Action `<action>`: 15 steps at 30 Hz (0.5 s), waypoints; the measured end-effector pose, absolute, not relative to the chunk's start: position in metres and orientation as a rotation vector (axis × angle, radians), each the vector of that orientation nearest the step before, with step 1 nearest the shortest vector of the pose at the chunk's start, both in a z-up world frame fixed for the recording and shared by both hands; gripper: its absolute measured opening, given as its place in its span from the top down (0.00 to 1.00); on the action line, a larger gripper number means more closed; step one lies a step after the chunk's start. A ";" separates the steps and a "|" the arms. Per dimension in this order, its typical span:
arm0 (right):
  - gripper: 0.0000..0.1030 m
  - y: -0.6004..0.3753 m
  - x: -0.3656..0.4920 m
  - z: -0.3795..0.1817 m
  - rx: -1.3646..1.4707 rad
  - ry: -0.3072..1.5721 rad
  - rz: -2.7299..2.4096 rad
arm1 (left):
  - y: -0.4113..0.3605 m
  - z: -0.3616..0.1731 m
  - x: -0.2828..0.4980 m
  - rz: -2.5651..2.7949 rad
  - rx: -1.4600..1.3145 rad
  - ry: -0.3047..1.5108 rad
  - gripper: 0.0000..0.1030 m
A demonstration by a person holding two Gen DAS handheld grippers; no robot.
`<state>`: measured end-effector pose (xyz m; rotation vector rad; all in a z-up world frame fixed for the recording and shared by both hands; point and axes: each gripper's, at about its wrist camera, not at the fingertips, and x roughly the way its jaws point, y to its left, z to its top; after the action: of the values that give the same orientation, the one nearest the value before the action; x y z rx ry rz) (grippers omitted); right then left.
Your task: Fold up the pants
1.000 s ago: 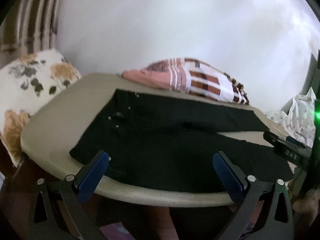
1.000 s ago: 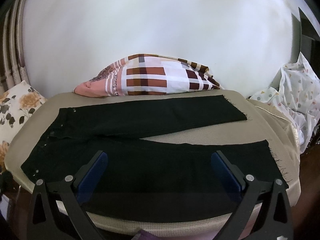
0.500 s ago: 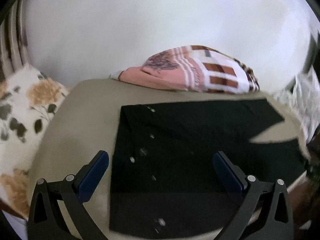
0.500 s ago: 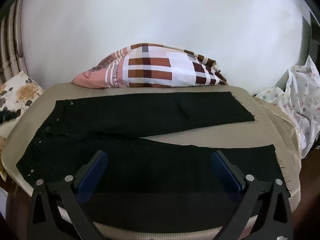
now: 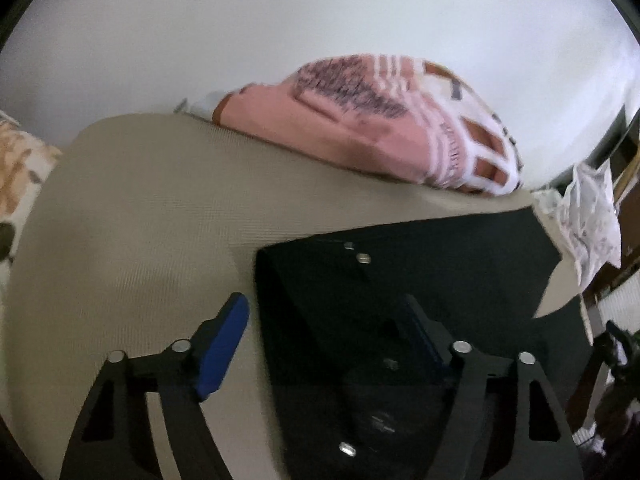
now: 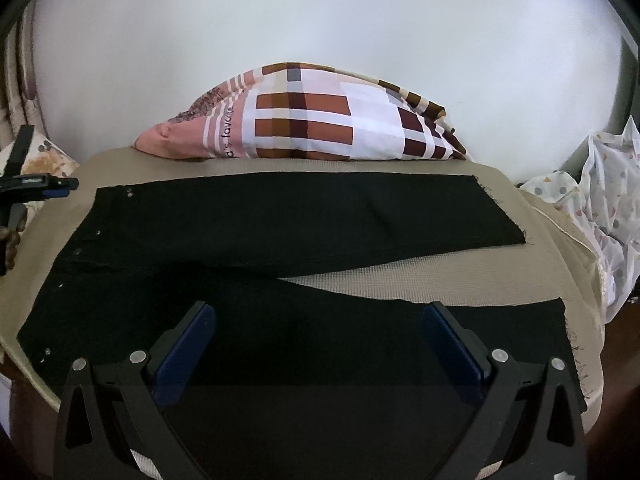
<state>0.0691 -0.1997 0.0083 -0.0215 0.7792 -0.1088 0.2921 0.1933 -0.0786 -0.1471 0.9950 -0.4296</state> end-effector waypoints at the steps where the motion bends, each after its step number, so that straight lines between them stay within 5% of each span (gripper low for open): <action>1: 0.00 -0.199 0.072 0.007 -0.023 0.784 -0.112 | 0.197 -0.084 0.298 -0.446 -0.161 1.004 0.28; 15: 0.01 -0.184 0.098 -0.013 -0.082 0.858 -0.128 | 0.193 -0.135 0.368 -0.510 -0.160 1.115 0.29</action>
<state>0.0983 -0.1841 -0.0126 -0.0817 0.8576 -0.1277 0.3684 0.1935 -0.1351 -0.1601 1.1150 -0.5101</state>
